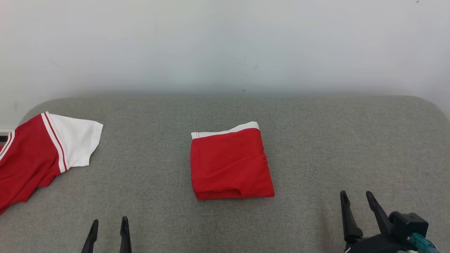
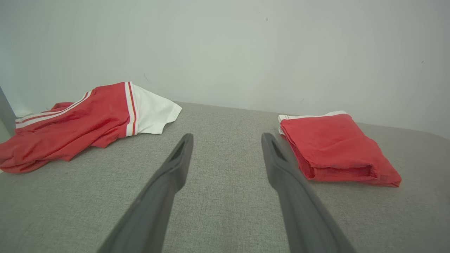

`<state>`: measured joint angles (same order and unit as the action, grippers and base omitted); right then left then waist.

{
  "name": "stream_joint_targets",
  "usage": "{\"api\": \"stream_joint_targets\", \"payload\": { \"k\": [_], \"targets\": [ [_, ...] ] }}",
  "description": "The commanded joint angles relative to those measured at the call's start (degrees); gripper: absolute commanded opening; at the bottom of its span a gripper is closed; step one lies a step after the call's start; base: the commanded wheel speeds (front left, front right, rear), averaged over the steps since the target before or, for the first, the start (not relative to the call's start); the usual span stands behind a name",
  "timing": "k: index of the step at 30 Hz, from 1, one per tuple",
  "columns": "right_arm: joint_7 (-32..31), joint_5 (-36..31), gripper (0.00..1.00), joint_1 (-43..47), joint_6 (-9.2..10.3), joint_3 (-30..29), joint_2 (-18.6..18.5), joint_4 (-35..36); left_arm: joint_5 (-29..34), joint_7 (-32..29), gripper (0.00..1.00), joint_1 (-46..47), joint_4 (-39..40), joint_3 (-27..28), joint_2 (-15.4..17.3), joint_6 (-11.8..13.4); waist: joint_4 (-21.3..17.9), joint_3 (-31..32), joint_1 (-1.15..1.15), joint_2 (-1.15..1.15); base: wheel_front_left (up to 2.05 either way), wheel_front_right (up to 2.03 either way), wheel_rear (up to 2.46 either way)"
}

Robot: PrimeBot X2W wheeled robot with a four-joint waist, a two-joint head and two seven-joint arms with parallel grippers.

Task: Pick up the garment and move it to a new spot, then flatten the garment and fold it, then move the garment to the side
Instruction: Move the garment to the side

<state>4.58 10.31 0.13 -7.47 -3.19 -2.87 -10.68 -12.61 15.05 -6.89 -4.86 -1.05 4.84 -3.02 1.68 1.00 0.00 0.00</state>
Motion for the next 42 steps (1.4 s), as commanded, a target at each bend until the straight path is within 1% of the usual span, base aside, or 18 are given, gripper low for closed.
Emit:
{"api": "stream_joint_targets", "payload": {
  "k": [1,8,20,22,24,25,27,29,31,34,35,38,42],
  "targets": [
    [0.07,-0.18,1.00,0.15,-0.03,0.00,-0.02,-0.19,0.17,0.20,1.00,-0.39,-0.20,0.19,-0.10,-0.11,-0.03,0.03,0.00,0.00,0.00,0.00,0.00],
    [-0.16,0.07,1.00,-0.10,-0.03,0.54,0.00,0.00,0.55,0.20,1.00,0.40,0.34,-0.65,0.43,-1.50,0.09,-0.07,0.00,0.00,0.00,0.00,0.00],
    [-0.66,1.10,1.00,-0.17,-0.03,1.71,0.00,-0.18,0.59,0.20,1.00,0.46,1.06,-0.16,-0.04,-1.19,0.43,-0.39,0.00,0.00,0.00,0.00,0.00],
    [-1.29,1.07,1.00,-0.22,-0.03,1.71,0.00,-0.22,0.63,0.20,1.00,0.45,1.11,-0.30,-0.13,-1.11,0.69,-0.45,0.00,0.00,0.00,0.00,0.00],
    [-3.23,0.75,1.00,-0.89,-0.03,2.13,0.00,-0.29,0.62,0.20,1.00,0.40,1.30,-0.49,-0.25,-1.15,1.00,-0.67,0.00,0.00,0.00,0.00,0.00],
    [-4.76,0.85,1.00,-1.62,-0.03,2.43,0.00,-0.45,0.62,0.20,1.00,0.44,1.40,-0.58,-0.32,-1.10,1.15,-0.81,0.00,0.00,0.00,0.00,0.00],
    [-10.00,1.48,1.00,-2.96,-0.04,4.48,0.07,-0.98,0.67,0.20,1.00,0.53,1.64,-0.80,-0.43,-1.10,1.51,-1.06,0.00,0.00,0.00,0.00,0.00],
    [-17.92,3.03,1.00,-5.03,-0.04,7.27,0.07,-1.92,0.72,0.20,1.00,0.59,2.00,-1.04,-0.56,-1.00,1.95,-1.45,0.00,0.00,0.00,0.00,0.00],
    [-25.66,3.34,1.00,-8.37,-0.03,8.40,-0.19,-2.16,0.66,0.20,1.00,0.76,2.19,-1.42,-0.76,-0.91,2.59,-1.91,0.00,0.00,0.00,0.00,0.00],
    [-34.87,2.84,1.00,-13.61,-0.03,5.90,-0.05,-3.45,0.52,0.20,1.00,1.47,2.48,-2.03,-0.99,-1.01,4.11,-2.90,0.00,0.00,0.00,0.00,0.00],
    [-37.47,2.56,1.00,-15.67,-0.03,3.91,0.01,-4.53,0.58,0.20,1.00,1.61,2.58,-2.33,-1.05,-1.13,4.76,-3.29,0.00,0.00,0.00,0.00,0.00],
    [-42.32,1.49,1.00,-21.89,-0.04,0.00,0.03,-7.42,0.52,0.20,1.00,2.51,2.37,-3.69,-1.28,-1.43,7.22,-4.66,0.00,0.00,0.00,0.00,0.00],
    [-44.35,1.10,1.00,-28.64,-0.04,-3.21,0.00,-13.80,-0.07,0.20,1.00,3.61,1.91,-4.66,-1.48,-1.78,10.42,-6.43,0.00,0.00,0.00,0.00,0.00]
  ]
}}
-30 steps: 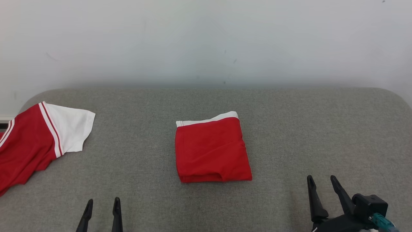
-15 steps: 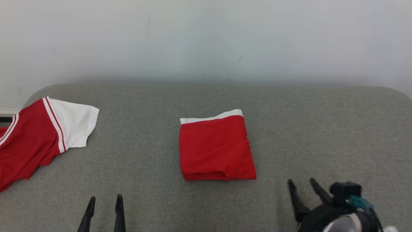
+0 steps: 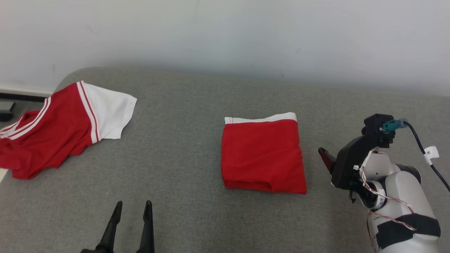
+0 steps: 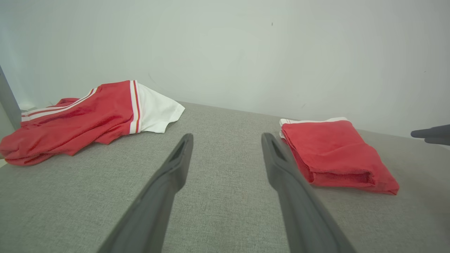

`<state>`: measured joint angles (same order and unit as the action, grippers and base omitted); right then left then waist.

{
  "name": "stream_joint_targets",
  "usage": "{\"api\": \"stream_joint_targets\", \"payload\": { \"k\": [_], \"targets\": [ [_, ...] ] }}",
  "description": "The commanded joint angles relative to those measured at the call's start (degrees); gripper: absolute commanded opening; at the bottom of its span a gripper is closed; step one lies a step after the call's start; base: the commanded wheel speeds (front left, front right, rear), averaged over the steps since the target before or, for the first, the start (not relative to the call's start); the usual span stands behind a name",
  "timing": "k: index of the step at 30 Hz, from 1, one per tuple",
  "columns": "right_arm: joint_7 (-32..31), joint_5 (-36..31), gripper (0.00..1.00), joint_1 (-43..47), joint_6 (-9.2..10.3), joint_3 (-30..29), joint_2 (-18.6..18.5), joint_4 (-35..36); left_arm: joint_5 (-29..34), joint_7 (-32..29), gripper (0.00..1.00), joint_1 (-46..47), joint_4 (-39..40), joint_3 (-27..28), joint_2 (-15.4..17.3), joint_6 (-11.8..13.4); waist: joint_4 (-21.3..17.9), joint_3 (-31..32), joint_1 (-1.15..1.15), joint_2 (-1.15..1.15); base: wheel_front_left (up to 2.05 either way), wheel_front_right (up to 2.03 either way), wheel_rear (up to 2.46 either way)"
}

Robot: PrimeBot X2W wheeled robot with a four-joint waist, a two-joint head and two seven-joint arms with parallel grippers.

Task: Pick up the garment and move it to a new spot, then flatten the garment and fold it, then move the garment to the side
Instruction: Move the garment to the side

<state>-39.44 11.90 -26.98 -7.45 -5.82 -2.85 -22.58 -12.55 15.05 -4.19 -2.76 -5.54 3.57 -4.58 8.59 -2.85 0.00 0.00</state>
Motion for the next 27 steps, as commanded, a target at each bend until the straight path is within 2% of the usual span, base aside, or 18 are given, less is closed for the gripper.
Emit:
{"api": "stream_joint_targets", "payload": {
  "k": [1,13,22,23,24,26,27],
  "targets": [
    [-0.38,-0.82,1.00,-3.02,-0.05,-1.29,-0.03,-3.49,-0.28,0.20,1.00,1.23,-0.32,-0.41,-0.26,-0.37,4.28,-3.01,0.00,0.00,0.00,0.00,0.00],
    [3.33,-4.34,1.00,-10.03,-0.05,-4.46,-0.07,-19.48,-0.94,0.20,1.00,3.36,-2.03,-1.09,-0.47,-1.40,9.68,-5.76,0.00,0.00,0.00,0.00,0.00],
    [6.71,-7.39,1.00,-12.21,-0.04,-7.87,0.08,-30.85,-0.84,0.20,1.00,4.75,-3.20,-1.21,-0.56,-2.12,10.17,-6.88,0.00,0.00,0.00,0.00,0.00],
    [6.99,-7.50,0.91,-12.38,-0.04,-7.95,0.10,-31.86,-0.84,0.20,1.00,4.84,-3.41,-1.17,-0.57,-2.22,9.94,-6.88,0.00,0.00,0.00,0.00,0.00],
    [7.30,-7.69,0.44,-12.79,-0.04,-7.73,0.12,-32.78,-0.88,0.20,1.00,5.02,-3.53,-1.04,-0.58,-2.30,9.58,-6.84,0.00,0.00,0.00,0.00,0.00],
    [8.34,-8.25,0.00,-13.39,-0.04,-7.77,0.13,-33.80,-0.92,0.20,1.00,5.37,-3.83,-0.94,-0.60,-2.45,8.88,-6.75,0.00,0.00,0.00,0.00,0.00],
    [8.94,-8.54,0.00,-13.86,-0.04,-7.60,0.11,-34.26,-0.94,0.20,1.00,5.52,-3.90,-0.77,-0.59,-2.48,8.39,-6.75,0.00,0.00,0.00,0.00,0.00]
  ]
}}
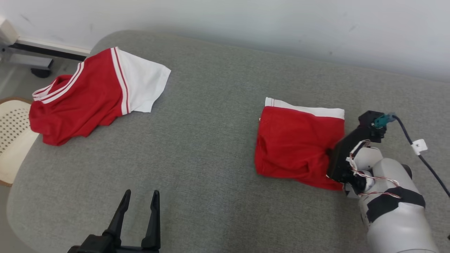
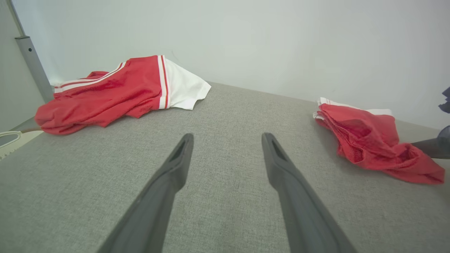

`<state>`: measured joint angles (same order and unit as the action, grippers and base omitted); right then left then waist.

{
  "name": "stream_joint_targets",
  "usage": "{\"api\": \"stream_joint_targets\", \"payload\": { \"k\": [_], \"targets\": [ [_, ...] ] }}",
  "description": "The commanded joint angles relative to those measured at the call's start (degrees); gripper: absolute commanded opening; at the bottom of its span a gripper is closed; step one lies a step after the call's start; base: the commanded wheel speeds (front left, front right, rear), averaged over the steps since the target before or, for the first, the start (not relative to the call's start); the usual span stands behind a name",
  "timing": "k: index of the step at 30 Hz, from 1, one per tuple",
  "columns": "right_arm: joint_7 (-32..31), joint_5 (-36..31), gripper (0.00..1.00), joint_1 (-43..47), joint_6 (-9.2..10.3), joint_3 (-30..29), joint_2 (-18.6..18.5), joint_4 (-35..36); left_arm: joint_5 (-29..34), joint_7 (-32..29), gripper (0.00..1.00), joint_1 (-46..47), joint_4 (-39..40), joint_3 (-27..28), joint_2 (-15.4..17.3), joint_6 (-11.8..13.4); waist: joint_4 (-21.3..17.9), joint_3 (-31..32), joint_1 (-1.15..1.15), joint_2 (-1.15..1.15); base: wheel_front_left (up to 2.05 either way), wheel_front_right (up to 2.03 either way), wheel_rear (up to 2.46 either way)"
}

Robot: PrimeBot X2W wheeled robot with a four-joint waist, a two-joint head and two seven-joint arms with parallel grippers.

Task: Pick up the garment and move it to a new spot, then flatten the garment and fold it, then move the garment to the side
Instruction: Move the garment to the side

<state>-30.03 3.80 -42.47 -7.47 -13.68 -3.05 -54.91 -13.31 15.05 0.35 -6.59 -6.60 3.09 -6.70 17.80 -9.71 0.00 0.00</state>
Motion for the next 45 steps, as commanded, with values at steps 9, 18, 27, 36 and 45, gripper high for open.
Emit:
{"api": "stream_joint_targets", "payload": {
  "k": [9,18,27,36,45],
  "targets": [
    [2.04,-6.54,0.00,2.51,0.10,0.46,-0.46,3.41,-0.16,0.20,1.00,1.66,0.46,2.45,0.47,-0.71,-7.36,-0.34,0.00,0.00,0.00,0.00,0.00],
    [-3.79,-8.55,0.00,11.31,0.06,8.58,-13.12,18.64,-1.21,0.20,1.00,3.16,3.10,5.38,0.60,-0.71,-13.27,-3.20,0.00,0.00,0.00,0.00,0.00],
    [-2.21,-4.33,0.00,15.90,0.05,12.77,-30.77,26.08,-2.39,0.20,1.00,7.19,6.97,5.43,1.47,-0.76,-15.36,-10.93,0.00,0.00,0.00,0.00,0.00],
    [11.44,-7.94,0.00,14.81,0.06,7.33,-40.58,23.41,-3.21,0.20,1.00,10.80,9.01,3.12,2.65,-0.71,-14.55,-16.93,0.00,0.00,0.00,0.00,0.00],
    [15.38,-13.56,0.00,16.46,0.05,2.10,-37.05,24.14,-3.23,0.20,1.00,10.69,9.01,2.37,3.45,-0.71,-14.70,-16.94,0.00,0.00,0.00,0.00,0.00]
  ]
}}
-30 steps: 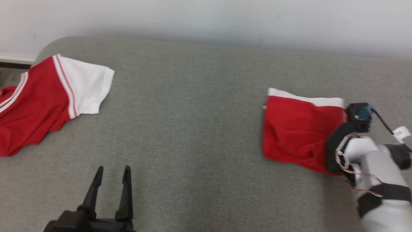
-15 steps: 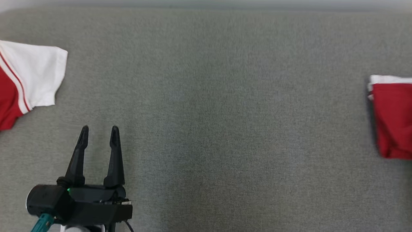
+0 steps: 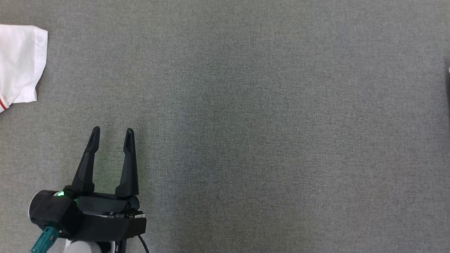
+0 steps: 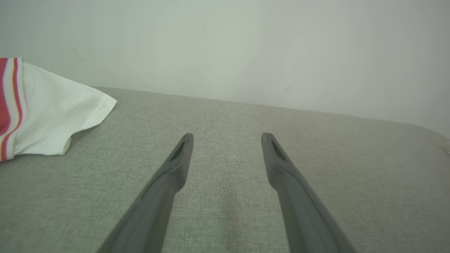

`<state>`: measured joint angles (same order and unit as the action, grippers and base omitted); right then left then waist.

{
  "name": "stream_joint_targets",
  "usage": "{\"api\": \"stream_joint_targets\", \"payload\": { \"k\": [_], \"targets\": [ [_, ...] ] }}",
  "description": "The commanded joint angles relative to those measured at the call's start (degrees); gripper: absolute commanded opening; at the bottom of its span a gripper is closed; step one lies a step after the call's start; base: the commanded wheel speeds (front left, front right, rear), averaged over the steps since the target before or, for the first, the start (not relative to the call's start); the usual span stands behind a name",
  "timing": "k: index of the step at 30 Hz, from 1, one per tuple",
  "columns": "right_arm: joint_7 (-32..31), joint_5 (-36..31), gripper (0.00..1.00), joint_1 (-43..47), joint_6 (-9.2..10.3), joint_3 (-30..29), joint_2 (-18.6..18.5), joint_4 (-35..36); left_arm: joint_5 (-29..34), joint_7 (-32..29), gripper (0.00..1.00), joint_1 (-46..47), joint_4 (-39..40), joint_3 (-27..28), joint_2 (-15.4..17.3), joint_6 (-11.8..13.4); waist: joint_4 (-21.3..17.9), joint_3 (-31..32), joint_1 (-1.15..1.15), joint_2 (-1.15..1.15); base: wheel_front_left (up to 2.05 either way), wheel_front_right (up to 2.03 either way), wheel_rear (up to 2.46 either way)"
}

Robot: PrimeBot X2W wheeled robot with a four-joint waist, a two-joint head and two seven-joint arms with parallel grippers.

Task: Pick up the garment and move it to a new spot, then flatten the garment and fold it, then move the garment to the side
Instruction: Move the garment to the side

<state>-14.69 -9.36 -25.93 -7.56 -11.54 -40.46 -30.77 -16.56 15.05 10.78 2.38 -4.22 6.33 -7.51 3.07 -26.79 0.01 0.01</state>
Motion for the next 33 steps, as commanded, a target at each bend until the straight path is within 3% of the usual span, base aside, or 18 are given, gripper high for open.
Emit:
{"api": "stream_joint_targets", "payload": {
  "k": [1,3,4,5,6,11,16,25,33],
  "targets": [
    [-0.35,-1.05,0.00,-0.29,0.15,-0.40,0.85,0.27,-0.01,0.20,1.00,0.30,-0.02,-0.18,0.26,0.10,0.00,0.25,-0.01,-0.01,0.00,0.00,0.00],
    [-0.81,-2.49,0.00,-0.67,0.15,-1.66,1.71,0.74,-0.13,0.20,1.00,0.28,-0.11,-0.43,0.40,0.10,-0.09,0.52,-0.01,-0.01,0.00,0.00,0.00],
    [-0.32,-3.19,0.20,-0.85,0.15,-2.23,2.31,1.11,-0.14,0.20,1.00,0.21,-0.26,-0.57,0.45,0.10,-0.14,0.79,-0.01,-0.01,0.00,0.00,0.00],
    [0.12,-4.01,0.47,-0.85,0.15,-2.52,2.92,1.30,-0.13,0.20,1.00,0.13,-0.40,-0.62,0.46,0.10,-0.19,1.06,-0.01,-0.01,0.00,0.00,0.00],
    [0.22,-4.69,1.00,-1.06,0.15,-3.35,3.45,1.40,-0.19,0.20,1.00,0.05,-0.51,-0.66,0.49,0.10,-0.25,1.34,-0.01,-0.01,0.00,0.00,0.00],
    [2.01,-7.27,1.00,-0.44,0.15,-5.49,6.45,2.99,-0.72,0.20,1.00,-0.57,-0.81,-0.70,0.28,0.10,-0.42,4.12,-0.01,-0.01,0.00,0.00,0.00],
    [5.98,-5.79,1.00,0.57,0.15,-6.72,9.66,5.17,-1.15,0.20,1.00,-1.71,-1.23,0.02,-0.31,0.10,-0.36,7.58,-0.01,-0.01,0.00,0.00,0.00],
    [14.42,8.08,1.00,8.99,0.15,1.04,21.12,16.78,0.23,0.20,1.00,-5.95,-4.09,4.09,-2.78,0.73,-0.23,17.23,-0.01,-0.01,0.00,0.00,0.00],
    [16.83,16.29,1.00,17.67,0.15,8.97,27.38,25.56,2.51,0.19,1.00,-10.59,-5.82,6.85,-3.34,2.32,-0.33,24.04,-0.01,-0.01,0.00,0.00,0.00]
  ]
}}
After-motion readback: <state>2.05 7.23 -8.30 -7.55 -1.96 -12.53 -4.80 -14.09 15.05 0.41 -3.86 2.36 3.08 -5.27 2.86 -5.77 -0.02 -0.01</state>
